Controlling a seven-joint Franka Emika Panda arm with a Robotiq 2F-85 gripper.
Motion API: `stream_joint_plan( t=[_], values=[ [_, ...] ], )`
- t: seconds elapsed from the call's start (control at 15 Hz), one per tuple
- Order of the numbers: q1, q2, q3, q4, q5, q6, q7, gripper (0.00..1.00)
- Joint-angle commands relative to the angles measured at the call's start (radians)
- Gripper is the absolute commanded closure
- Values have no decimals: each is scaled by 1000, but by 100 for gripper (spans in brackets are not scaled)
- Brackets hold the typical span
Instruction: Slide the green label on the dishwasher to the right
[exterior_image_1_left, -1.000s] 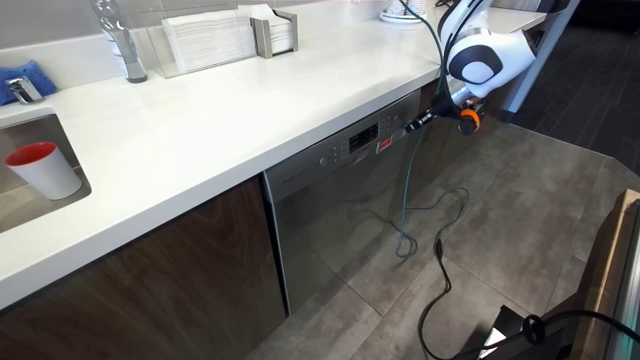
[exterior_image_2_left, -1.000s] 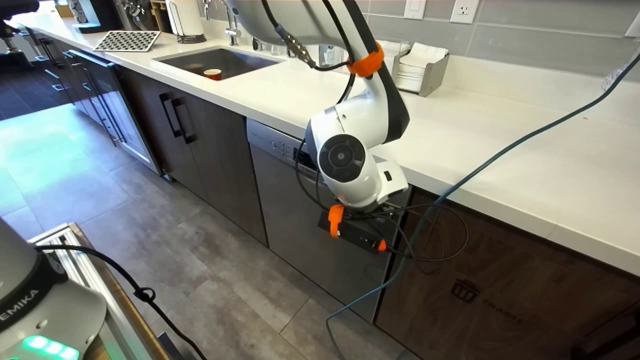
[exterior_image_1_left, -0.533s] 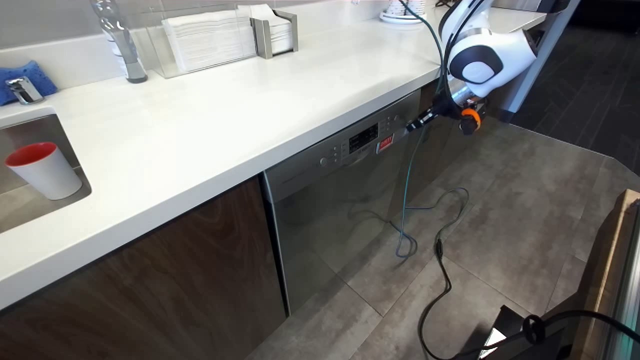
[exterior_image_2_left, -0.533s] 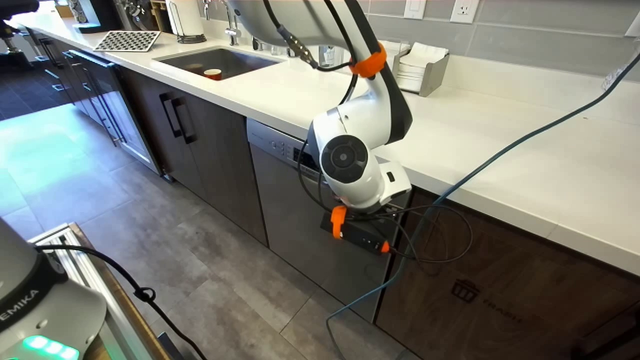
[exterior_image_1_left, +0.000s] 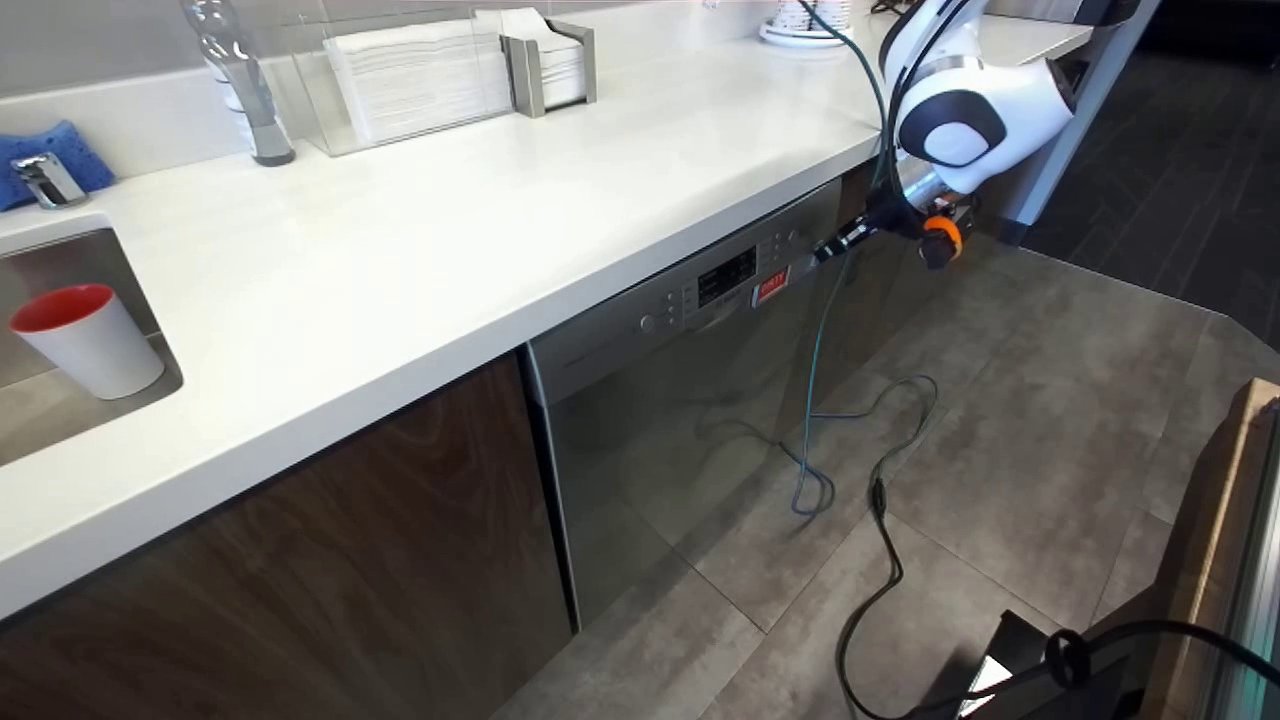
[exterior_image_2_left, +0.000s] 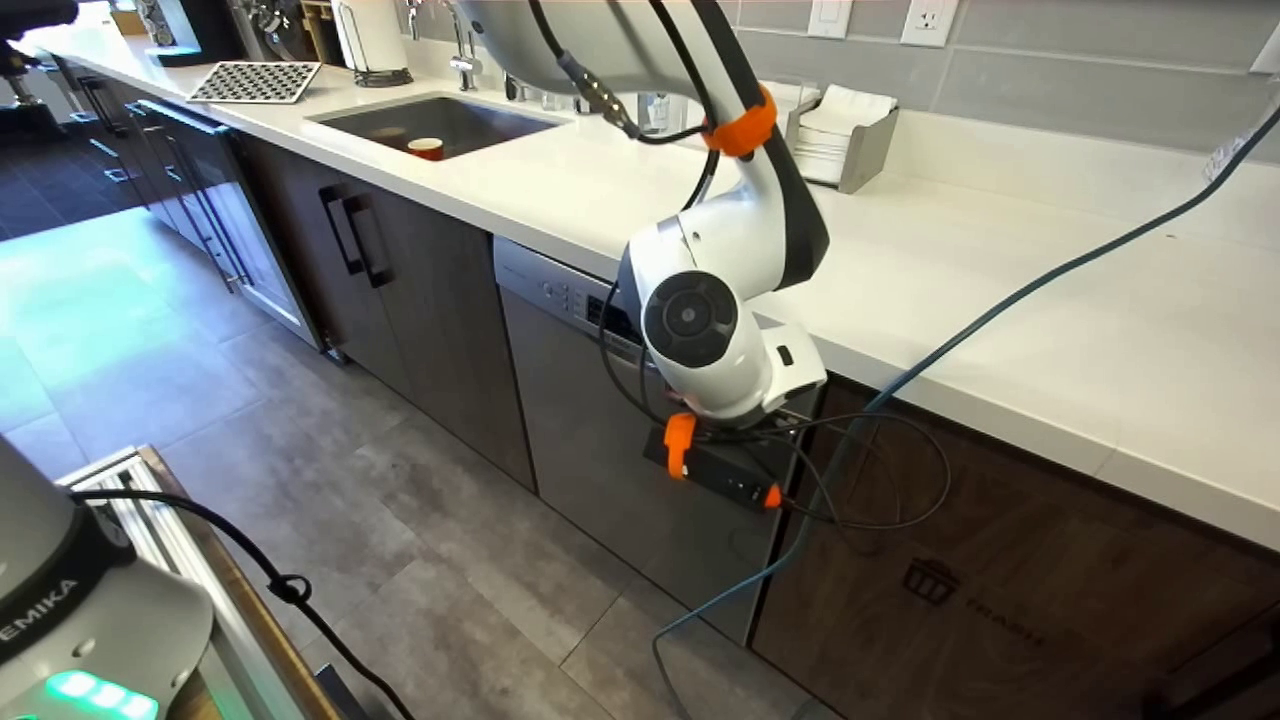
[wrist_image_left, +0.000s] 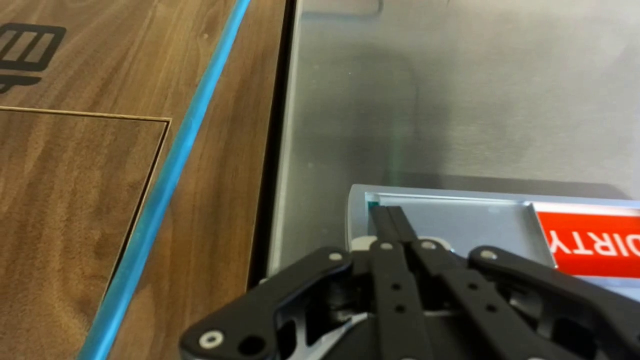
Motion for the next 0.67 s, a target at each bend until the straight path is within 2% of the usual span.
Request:
stream_joint_plan(
  t=[0.0,0.07,0.4,0.6],
  values=[
    [8,19,-20,75,40,21,-25,98],
    [7,19,-18,74,35,20,-21,73],
    [6,-2,-18,40,20,33,-7,60],
    [11,-14,-19,18,22,41,-7,46]
  ],
)
